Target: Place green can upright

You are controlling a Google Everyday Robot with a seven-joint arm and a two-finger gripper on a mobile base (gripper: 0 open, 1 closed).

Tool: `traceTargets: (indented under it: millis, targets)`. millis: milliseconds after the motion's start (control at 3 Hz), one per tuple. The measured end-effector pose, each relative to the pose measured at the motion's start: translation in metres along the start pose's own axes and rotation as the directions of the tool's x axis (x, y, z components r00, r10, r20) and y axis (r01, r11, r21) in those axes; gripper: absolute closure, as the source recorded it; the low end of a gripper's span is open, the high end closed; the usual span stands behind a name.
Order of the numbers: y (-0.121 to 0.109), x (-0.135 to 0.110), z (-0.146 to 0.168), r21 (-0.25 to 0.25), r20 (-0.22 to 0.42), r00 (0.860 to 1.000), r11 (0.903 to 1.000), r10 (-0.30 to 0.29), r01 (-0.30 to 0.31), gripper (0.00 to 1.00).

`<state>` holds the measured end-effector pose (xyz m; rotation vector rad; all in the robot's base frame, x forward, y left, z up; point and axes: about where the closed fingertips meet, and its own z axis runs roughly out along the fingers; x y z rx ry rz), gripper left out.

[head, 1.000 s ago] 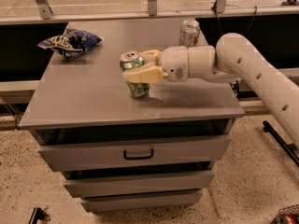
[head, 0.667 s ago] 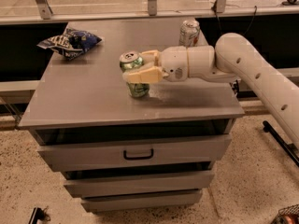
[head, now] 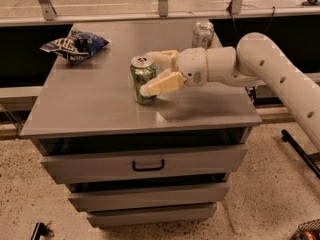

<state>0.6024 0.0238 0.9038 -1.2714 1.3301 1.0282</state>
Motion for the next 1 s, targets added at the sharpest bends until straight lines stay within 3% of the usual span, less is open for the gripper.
traceTargets:
  millis: [667, 1000]
  targets:
    - [-0.008, -0.015, -0.061, 0.033, -0.109, 0.990, 0.9950, -0.091, 0.095, 0.00]
    - [-0.008, -0.015, -0.063, 0.030, -0.113, 0.989, 0.9947, -0.094, 0.098, 0.00]
